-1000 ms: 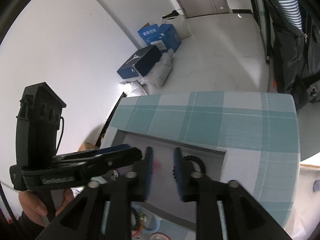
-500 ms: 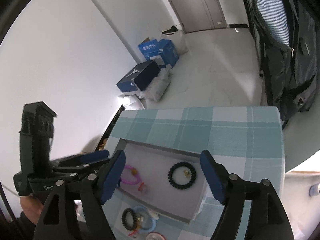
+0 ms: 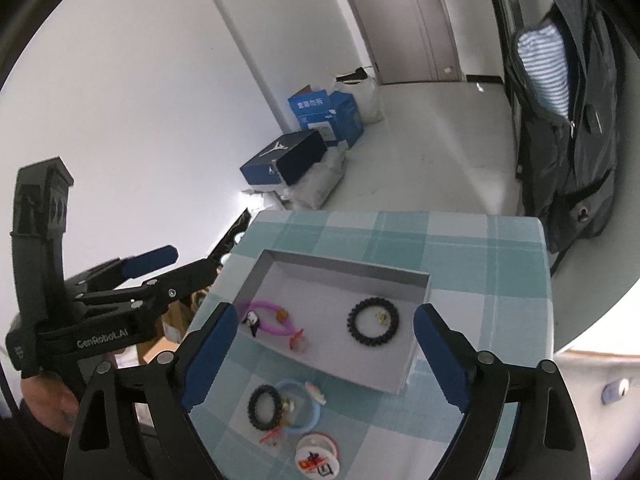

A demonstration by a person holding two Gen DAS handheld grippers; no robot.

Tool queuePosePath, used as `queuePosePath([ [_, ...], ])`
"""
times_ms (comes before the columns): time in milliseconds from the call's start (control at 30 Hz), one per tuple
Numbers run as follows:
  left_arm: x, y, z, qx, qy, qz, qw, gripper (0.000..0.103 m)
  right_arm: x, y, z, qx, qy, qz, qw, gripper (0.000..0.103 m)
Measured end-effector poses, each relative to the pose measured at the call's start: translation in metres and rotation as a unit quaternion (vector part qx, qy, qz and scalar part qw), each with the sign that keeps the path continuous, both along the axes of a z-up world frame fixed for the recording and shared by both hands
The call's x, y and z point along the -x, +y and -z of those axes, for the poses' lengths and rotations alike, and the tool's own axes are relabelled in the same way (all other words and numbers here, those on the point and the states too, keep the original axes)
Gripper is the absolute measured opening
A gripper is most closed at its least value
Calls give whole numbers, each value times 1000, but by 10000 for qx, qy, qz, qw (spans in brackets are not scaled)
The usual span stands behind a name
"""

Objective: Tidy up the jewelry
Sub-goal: 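Carry the red charm into the grey box and open the left gripper, then move the right gripper toward the round China badge and straddle it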

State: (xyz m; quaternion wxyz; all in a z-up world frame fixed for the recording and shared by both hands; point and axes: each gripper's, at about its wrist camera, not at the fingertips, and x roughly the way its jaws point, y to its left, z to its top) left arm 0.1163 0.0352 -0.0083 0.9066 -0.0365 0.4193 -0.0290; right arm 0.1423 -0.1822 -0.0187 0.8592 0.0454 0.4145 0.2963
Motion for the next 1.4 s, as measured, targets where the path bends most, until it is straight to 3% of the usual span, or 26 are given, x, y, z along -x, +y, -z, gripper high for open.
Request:
queuePosePath([
  [167,23,0,1,114,-23,-43,9999,77,20,1,-6,16,-292,-73,9995,95],
  [333,39,-6,10,135,63,-91,9998,77,38,-1,0,41,-244,-92,9997,96],
  [467,50,-10,17,446,197,-103,9988,77,54,2,12,358,-216,-84,9991,98],
  [733,67,-23,33,480,395,-91,9980,77,75,-8,38,779,-94,-161,9968,98],
  [1033,74,-15,54,655,728,-96,9951,77,90,5,76,1373,139,-610,9885,98],
  [1167,78,-1,71,741,1000,-98,9922,77,92,10,90,1471,280,-802,9855,95],
  [1267,80,5,84,883,1250,-92,9882,77,89,12,97,1388,494,-859,9854,84],
  [1400,82,5,90,852,1399,-32,9865,77,90,19,101,1538,421,-920,9829,81],
])
